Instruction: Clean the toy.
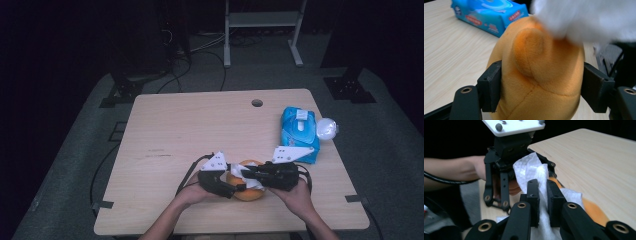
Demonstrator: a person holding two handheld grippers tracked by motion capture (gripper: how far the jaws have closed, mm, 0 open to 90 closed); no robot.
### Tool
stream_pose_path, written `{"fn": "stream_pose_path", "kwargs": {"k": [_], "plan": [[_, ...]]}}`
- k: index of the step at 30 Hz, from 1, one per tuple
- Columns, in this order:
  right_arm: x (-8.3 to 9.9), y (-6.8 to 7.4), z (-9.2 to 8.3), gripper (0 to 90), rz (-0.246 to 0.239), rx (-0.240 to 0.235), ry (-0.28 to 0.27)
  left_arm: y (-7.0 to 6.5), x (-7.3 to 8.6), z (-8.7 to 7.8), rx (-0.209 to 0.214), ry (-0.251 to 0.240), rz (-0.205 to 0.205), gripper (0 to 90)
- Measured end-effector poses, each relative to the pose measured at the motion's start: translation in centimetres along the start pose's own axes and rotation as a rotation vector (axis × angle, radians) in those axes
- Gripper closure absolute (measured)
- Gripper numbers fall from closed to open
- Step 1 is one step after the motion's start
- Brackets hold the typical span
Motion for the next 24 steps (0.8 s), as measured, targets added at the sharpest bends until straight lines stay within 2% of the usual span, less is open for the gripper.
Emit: {"fn": "stream_pose_path", "kwargs": {"k": [1, 2, 4, 7, 9, 12, 15, 16, 17, 18, 20, 24], "plan": [[0.0, -0.1, 0.0, 81.9, -0.011, 0.016, 0.002, 0.0, 0.0, 0.0, 0.0, -0.002, -0.002, 28.9], [0.0, -0.4, 0.0, 81.9, -0.004, 0.024, 0.0, 0.0, 0.1, 0.0, 0.005, -0.004, -0.006, 29.1], [0.4, -1.5, -0.5, 81.9, 0.014, 0.071, -0.001, -0.1, 0.2, 0.1, 0.01, -0.005, 0.001, 29.1], [1.4, -3.3, -1.5, 81.8, 0.065, 0.114, 0.002, -0.1, 0.2, 0.0, 0.005, -0.002, 0.003, 27.5], [1.9, -3.9, -2.0, 81.8, 0.093, 0.119, 0.001, 0.0, 0.1, 0.3, 0.009, -0.016, -0.011, 21.2], [1.9, -3.6, -2.0, 81.8, 0.103, 0.106, -0.005, -0.3, 0.3, 0.8, 0.022, -0.012, -0.018, 13.0], [1.2, -2.2, -1.3, 81.7, 0.086, 0.059, -0.012, -0.7, 0.4, 0.9, 0.027, -0.015, -0.002, 19.2], [1.0, -1.8, -0.9, 81.7, 0.083, 0.037, -0.014, -1.3, 0.4, 1.1, 0.025, 0.0, 0.042, 21.7], [0.8, -1.4, -0.5, 81.7, 0.066, 0.028, -0.005, -1.5, 0.4, 1.2, 0.023, 0.001, 0.046, 23.8], [0.8, -1.3, -0.4, 81.7, 0.055, 0.031, 0.003, -1.6, 0.4, 1.2, 0.018, 0.006, 0.06, 24.6], [0.9, -1.5, -0.3, 81.6, 0.045, 0.038, 0.017, -1.5, 0.5, 1.0, 0.01, 0.003, 0.058, 27.9], [1.6, -2.8, -1.3, 81.6, 0.057, 0.102, 0.036, -1.4, 0.1, 0.7, -0.019, -0.007, 0.076, 31.6]]}}
Point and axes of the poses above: each handheld gripper's, and its own axes: z roughly forward along the jaws, x roughly out of its underside, y roughly to its left, the point moved 4 cm from there along z, roughly forward along the jaws, and after that the axes turned 3 degrees about -z, right-handed, at the moved point
